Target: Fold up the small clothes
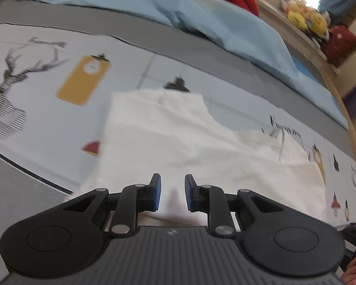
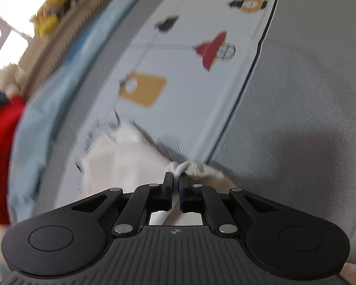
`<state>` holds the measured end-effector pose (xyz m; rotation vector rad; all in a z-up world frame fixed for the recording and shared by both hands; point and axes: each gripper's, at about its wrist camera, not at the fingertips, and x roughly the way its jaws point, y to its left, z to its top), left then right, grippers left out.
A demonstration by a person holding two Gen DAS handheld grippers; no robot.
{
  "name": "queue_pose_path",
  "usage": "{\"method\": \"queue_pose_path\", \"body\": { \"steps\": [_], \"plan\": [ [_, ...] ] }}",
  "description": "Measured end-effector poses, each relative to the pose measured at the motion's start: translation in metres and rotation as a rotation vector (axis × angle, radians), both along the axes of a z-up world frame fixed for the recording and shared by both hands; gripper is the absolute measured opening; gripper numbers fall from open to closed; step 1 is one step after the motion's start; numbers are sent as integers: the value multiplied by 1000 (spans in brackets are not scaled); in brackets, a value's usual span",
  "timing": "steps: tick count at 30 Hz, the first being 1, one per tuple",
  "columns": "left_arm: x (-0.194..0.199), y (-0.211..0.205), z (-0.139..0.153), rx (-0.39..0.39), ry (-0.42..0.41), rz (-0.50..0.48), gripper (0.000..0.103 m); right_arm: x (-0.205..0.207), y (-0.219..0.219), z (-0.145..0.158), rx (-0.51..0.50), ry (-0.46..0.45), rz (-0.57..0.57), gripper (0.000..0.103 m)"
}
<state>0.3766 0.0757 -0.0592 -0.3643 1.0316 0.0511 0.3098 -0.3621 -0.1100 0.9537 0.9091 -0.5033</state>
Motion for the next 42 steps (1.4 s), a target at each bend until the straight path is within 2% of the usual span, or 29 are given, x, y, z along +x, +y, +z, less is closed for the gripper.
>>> {"method": "queue_pose_path", "body": {
  "steps": [2, 5, 7, 10, 14, 17, 20, 23, 25, 28, 29, 30, 34, 42],
  "plan": [
    [1, -2, -5, -5, 10, -2, 23, -2, -4, 5, -44, -7, -5, 9],
    [4, 6, -21, -29, 75, 38, 23, 1, -5, 24, -145, -99, 9, 9],
    [5, 14, -34, -16, 133, 78, 23, 10, -7, 34, -195, -184, 61, 9],
    [3, 18, -38, -28, 151, 87, 23, 32, -18, 32, -207, -251, 158, 10],
    [3, 19, -35, -37, 141, 78, 23, 71, -24, 14, -200, -261, 321, 22],
    [3, 19, -35, -38, 148, 76, 23, 90, -21, 1, -209, -265, 390, 23],
    [5, 20, -36, -53, 149, 70, 23, 107, -12, -16, -233, -228, 444, 23],
    [7, 21, -38, -55, 152, 67, 23, 113, 9, -23, -272, -212, 546, 23],
    [8, 23, -40, -61, 156, 69, 23, 111, 32, -18, -347, -234, 682, 23],
    [10, 23, -40, -63, 156, 68, 23, 105, 71, -17, -557, -225, 882, 23],
    [11, 22, -40, -62, 156, 65, 23, 104, 77, -19, -598, -220, 910, 23],
    [11, 22, -40, -60, 156, 63, 23, 104, 80, -21, -624, -211, 917, 24],
    [11, 20, -40, -56, 155, 54, 23, 109, 76, -24, -618, -202, 862, 30],
    [11, 22, -40, -66, 156, 54, 23, 112, 83, -34, -682, -187, 882, 32]
  ]
}}
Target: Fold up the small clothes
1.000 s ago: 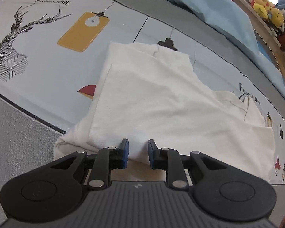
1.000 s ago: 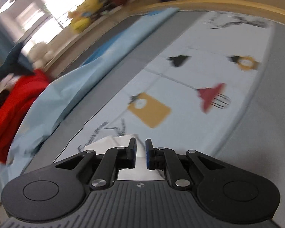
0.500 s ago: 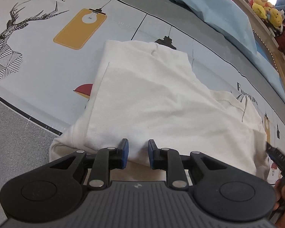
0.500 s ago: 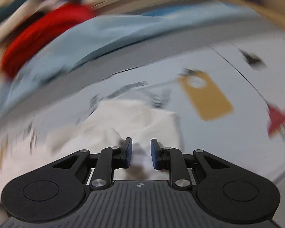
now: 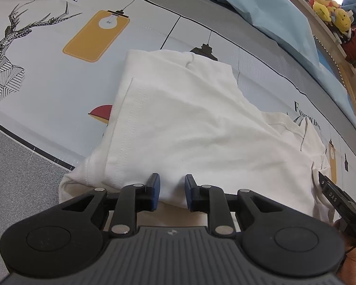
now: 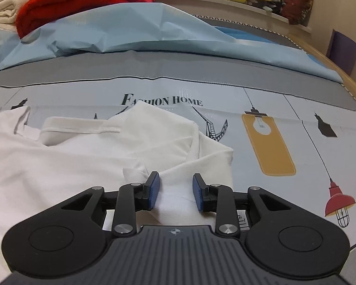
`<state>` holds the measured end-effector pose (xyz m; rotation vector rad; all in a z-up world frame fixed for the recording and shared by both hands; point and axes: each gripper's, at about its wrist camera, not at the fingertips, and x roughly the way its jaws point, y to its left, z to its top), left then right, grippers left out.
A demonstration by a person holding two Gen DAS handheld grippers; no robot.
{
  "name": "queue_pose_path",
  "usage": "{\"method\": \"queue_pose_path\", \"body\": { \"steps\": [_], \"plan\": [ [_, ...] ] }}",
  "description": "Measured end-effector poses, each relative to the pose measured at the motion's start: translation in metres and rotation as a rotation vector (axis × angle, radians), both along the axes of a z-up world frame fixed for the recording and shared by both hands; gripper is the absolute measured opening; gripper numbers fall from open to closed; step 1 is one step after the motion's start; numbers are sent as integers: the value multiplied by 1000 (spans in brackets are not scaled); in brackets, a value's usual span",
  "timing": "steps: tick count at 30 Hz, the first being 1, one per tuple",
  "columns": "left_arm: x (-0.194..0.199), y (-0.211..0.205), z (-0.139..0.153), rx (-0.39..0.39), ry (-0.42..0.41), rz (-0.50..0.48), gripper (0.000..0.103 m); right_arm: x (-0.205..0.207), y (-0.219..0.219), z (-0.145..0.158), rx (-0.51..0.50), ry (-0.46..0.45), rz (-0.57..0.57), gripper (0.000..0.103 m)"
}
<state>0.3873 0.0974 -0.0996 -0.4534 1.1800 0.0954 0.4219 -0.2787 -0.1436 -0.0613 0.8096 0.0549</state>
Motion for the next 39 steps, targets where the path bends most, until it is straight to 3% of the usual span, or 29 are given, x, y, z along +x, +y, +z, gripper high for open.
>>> {"method": "queue_pose_path", "body": {
  "steps": [2, 6, 8, 13, 15, 19, 21, 24, 26, 28, 29, 33, 39],
  "plan": [
    [0, 1, 0, -2, 1, -1, 23, -2, 3, -1, -29, -8, 30, 32],
    [0, 2, 0, -6, 2, 8, 23, -2, -4, 0, -4, -18, 36, 1],
    [0, 2, 1, -5, 1, 8, 23, -4, -17, 6, 69, -59, -19, 0],
    [-1, 6, 2, -3, -5, 25, 23, -9, -59, 34, 137, -222, -226, 0],
    [-2, 7, 4, -10, -9, 26, 23, -9, -79, 36, 192, -229, -303, 0],
    [-3, 7, 6, -7, -13, 24, 23, -10, -106, 28, 190, -205, -461, 3],
    [-3, 8, 8, -12, -15, 30, 23, -13, -119, 28, 283, -192, -482, 4],
    [-3, 10, 12, -7, -24, 34, 23, -20, -122, 32, 356, -187, -412, 4],
    [-3, 13, 14, -6, -31, 46, 23, -19, -117, 33, 375, -136, -340, 9],
    [-4, 17, 17, -10, -42, 62, 26, -17, -114, 30, 410, -49, -292, 31],
    [-3, 20, 18, -12, -46, 69, 27, -18, -114, 28, 430, -14, -279, 35],
    [-3, 39, 21, -22, -54, 114, 32, -33, -112, 35, 452, 33, -244, 36],
    [-2, 55, 19, -65, -57, 126, 32, -61, -102, 45, 375, 97, -36, 36]
  ]
}}
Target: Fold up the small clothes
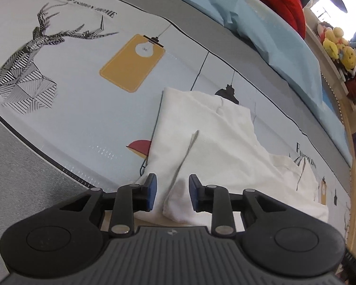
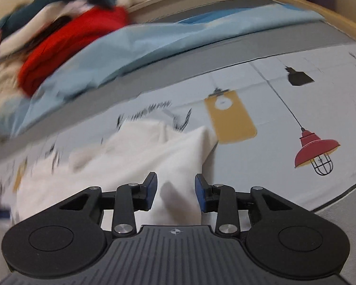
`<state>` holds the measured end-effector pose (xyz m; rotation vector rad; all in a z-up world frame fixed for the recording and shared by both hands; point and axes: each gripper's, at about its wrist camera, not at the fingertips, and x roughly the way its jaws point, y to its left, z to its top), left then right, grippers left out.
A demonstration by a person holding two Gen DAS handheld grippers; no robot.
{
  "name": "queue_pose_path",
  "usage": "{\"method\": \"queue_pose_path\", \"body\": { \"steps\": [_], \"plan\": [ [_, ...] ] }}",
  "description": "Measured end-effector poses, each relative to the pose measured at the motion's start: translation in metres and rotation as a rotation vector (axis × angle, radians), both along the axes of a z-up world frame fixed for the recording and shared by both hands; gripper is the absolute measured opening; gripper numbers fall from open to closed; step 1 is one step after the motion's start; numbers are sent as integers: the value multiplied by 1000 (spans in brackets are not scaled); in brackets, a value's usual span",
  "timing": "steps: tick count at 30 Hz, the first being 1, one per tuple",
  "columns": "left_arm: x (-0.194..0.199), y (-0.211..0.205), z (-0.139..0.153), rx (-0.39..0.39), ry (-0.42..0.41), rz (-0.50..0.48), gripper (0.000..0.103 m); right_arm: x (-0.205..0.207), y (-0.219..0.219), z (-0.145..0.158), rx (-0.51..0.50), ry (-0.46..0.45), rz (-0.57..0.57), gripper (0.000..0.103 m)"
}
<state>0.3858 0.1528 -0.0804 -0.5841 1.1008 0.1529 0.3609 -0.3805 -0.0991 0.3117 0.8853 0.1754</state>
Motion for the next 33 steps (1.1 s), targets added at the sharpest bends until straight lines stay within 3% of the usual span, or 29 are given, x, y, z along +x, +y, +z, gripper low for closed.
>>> {"method": "queue_pose_path", "body": {
  "steps": [11, 12, 14, 17, 19, 21, 24, 26, 28, 30, 33],
  "plan": [
    [4, -24, -19, 65, 31, -77, 35, -14, 13, -17, -169, 108, 191, 40],
    [4, -25, -20, 71, 30, -83, 33, -14, 14, -20, -180, 116, 203, 40],
    [3, -26, -16, 79, 9, -98, 6, -16, 16, -23, -197, 127, 218, 42],
    [-1, -23, 4, 126, -81, -71, 1, -17, 14, -21, -191, 126, 217, 42],
    [-6, -23, 21, 204, -107, -37, 0, -15, 14, -21, -193, 125, 211, 42],
    [-9, -23, 26, 291, -83, 0, 1, -15, 15, -22, -190, 131, 215, 43],
    [-4, -22, 11, 254, 16, -11, 1, -14, 19, -21, -223, 145, 229, 43],
    [-7, -26, 17, 284, -11, -11, 7, -13, 19, -15, -237, 156, 218, 43],
    [-9, -29, 29, 297, -68, -28, 22, -14, 18, -4, -242, 143, 203, 43],
    [-9, -34, 33, 304, -96, -45, 26, -14, 18, 8, -200, 111, 184, 43],
    [-3, -33, 12, 239, -21, -85, 26, -11, 23, 4, -148, 103, 183, 43]
  ]
}}
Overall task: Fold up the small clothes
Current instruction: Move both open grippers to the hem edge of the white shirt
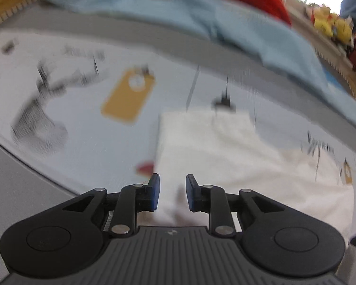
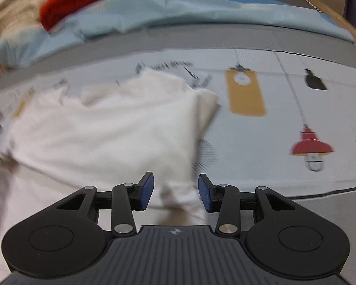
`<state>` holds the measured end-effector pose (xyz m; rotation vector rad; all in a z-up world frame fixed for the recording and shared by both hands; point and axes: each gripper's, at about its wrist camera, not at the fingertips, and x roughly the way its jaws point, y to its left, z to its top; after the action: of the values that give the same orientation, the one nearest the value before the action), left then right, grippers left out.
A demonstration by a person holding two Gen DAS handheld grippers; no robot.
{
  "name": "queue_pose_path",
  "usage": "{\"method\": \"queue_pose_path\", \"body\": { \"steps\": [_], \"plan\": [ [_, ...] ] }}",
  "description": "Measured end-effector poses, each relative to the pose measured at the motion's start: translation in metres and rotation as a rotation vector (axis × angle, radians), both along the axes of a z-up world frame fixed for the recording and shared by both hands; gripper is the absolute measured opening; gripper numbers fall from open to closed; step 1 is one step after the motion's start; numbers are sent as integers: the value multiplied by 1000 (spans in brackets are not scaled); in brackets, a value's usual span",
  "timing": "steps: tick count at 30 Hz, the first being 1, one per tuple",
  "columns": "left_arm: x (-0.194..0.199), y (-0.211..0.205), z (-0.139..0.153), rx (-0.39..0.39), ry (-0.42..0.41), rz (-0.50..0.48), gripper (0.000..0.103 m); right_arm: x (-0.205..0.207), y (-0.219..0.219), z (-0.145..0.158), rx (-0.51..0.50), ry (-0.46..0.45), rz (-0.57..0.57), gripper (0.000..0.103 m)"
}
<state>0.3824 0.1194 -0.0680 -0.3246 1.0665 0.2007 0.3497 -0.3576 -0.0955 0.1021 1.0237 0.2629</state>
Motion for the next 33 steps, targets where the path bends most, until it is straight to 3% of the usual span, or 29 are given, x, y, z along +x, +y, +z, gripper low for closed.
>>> {"method": "queue_pose_path", "body": {
  "steps": [2, 3, 6, 9, 12, 15, 18, 22, 23, 25, 28, 30, 31, 33],
  "plan": [
    [-1, 4, -23, -67, 107, 9, 25, 2, 7, -20, -139, 45, -9, 43],
    [-3, 8, -26, -93, 115, 24, 25, 2, 8, -28, -188, 72, -21, 49],
    [-10, 6, -9, -75, 56, 20, 27, 4, 3, -18, -138, 79, -94, 49],
    [-19, 0, 7, -35, 3, -20, 33, -5, 9, 10, -176, -11, -185, 49],
    [-40, -6, 30, 13, -66, -57, 33, -29, 14, 44, -109, -91, -235, 49],
    [-69, -9, 59, 70, -121, -94, 47, -68, 21, 89, -77, -214, -214, 49],
    [-109, -15, 97, 124, -194, -157, 53, -114, 20, 125, -47, -310, -202, 49],
    [-187, -18, 137, 210, -307, -226, 81, -182, 11, 150, 10, -363, -222, 49],
    [-208, -19, 140, 231, -328, -243, 83, -200, 10, 149, 13, -369, -231, 49],
    [-252, -20, 138, 257, -358, -255, 84, -237, 9, 141, 8, -373, -240, 49],
    [-305, -18, 114, 234, -369, -247, 84, -278, 10, 123, -59, -319, -248, 49],
    [-322, -16, 100, 174, -299, -217, 83, -301, 12, 123, -79, -352, -243, 49],
    [-331, -16, 97, 132, -323, -222, 83, -308, 11, 122, -81, -358, -242, 49],
    [-340, -21, 92, 160, -313, -242, 81, -322, 7, 115, -86, -354, -257, 49]
  ]
}}
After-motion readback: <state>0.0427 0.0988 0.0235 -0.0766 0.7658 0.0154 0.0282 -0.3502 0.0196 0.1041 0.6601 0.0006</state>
